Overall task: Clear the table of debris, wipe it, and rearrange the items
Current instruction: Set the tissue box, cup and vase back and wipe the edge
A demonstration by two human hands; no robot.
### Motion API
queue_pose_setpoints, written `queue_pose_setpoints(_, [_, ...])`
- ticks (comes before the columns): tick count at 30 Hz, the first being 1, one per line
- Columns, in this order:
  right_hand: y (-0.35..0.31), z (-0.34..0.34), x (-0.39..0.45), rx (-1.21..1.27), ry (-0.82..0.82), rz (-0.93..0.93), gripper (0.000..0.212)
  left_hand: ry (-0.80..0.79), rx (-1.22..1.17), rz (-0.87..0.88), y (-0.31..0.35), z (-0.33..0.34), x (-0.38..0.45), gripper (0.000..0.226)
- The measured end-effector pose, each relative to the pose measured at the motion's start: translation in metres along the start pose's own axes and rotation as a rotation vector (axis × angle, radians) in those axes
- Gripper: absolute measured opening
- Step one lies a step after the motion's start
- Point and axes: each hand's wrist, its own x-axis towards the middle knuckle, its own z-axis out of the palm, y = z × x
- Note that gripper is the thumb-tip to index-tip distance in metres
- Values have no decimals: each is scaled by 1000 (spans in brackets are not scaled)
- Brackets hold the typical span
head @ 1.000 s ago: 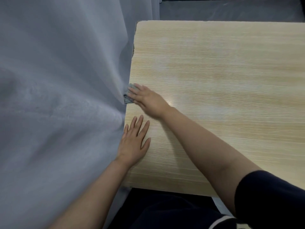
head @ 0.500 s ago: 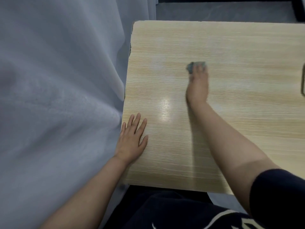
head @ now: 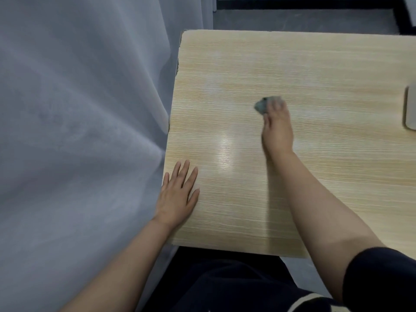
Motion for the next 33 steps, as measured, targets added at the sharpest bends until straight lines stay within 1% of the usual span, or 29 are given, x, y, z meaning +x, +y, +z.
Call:
queue_pose_setpoints(2, [6,-2,-1,-60,71,139,45,14,-1,4,0,3,-3,64])
queue_pose_setpoints(3, [-2,4,-4,-67,100,162,44,22,-7,4,1,4,-5,64])
queue_pose_setpoints(4, [-15,14,-8,-62,103,144,45,24,-18,1,2,3,-5,64])
queue_pose_setpoints(5, [-32,25,-14,-42,77,87,45,21,-30,-2,3,2,-6,64])
queue_pose_setpoints(6, [-50,37,-24,-14,29,-10,44,23,-41,-4,4,3,-8,64])
queue_pose_setpoints(8, [-88,62,-48,45,-129,-274,44,38,-49,-12,4,4,-12,63])
queue_pose_setpoints(10, [-117,79,-70,45,-301,-489,43,42,-43,-19,4,7,-16,61])
queue_pose_setpoints(12, [-128,85,-79,5,-407,-610,42,57,-32,-23,4,9,-18,59])
queue_pose_setpoints(14, [-119,81,-76,-13,-436,-678,43,59,-31,-46,6,10,-20,57])
queue_pose_setpoints(15, [-110,76,-72,-9,-424,-687,43,62,-35,-62,8,10,-21,57])
queue_pose_setpoints(17, [-89,61,-66,19,-345,-603,43,75,-38,-84,12,10,-23,59])
queue_pose_setpoints(19, [-63,43,-62,48,-211,-434,43,73,-36,-98,15,9,-24,59])
queue_pose_setpoints(21, [-31,24,-61,28,-102,-273,46,61,-39,-112,18,8,-25,53])
queue_pose_setpoints(23, [1,5,-60,-21,-32,-119,47,52,-40,-131,22,7,-26,50])
queue_pose_setpoints(25, [20,-6,-60,-67,17,-23,46,59,-36,-155,28,6,-27,50])
queue_pose_setpoints(27, [20,-5,-62,-98,48,24,47,58,-19,-182,34,7,-29,50])
queue_pose_setpoints(29, [7,5,-65,-91,68,31,49,55,-15,-201,37,10,-32,50])
queue_pose_setpoints(31, [-17,19,-73,-14,41,-38,49,49,-10,-210,40,12,-36,50])
queue_pose_setpoints(33, [-50,37,-88,53,-63,-204,48,40,-5,-223,42,15,-40,50])
